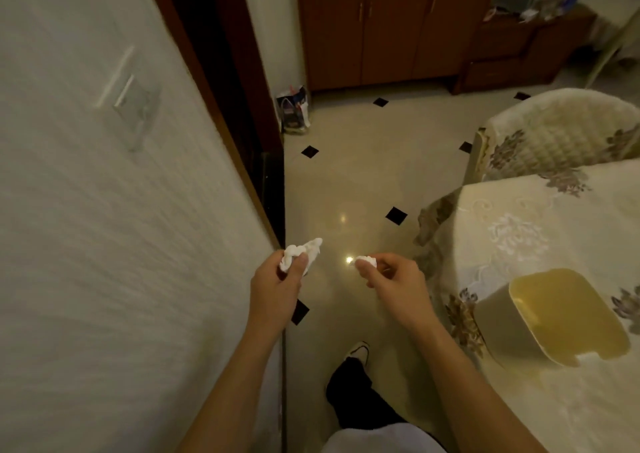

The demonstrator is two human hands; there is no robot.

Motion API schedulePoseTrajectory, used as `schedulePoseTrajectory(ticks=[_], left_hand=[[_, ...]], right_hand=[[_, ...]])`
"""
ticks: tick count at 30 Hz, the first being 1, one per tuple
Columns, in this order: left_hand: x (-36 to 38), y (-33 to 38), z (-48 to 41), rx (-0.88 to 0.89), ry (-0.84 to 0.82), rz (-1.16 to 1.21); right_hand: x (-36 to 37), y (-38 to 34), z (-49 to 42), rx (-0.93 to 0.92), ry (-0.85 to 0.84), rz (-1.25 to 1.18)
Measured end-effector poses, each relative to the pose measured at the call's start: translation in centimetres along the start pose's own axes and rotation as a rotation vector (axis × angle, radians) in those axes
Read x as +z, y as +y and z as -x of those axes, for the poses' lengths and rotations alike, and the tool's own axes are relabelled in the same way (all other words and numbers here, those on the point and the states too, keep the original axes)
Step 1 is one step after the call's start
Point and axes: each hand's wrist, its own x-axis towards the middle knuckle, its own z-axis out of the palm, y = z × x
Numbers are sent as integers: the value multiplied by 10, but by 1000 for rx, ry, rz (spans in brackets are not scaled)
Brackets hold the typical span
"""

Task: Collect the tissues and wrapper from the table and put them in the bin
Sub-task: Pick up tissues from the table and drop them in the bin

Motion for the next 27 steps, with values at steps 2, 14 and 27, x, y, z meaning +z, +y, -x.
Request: schedulePoseTrajectory(ticks=[2, 14, 27], left_hand=[[11, 8, -37, 12, -22, -17], [128, 85, -189, 87, -283, 1], [311, 160, -190, 328, -1026, -27]], right_hand=[[-3, -4, -36, 10, 30, -15], [-86, -31, -185, 31, 307, -39], [-212, -15, -112, 222, 1025, 124]])
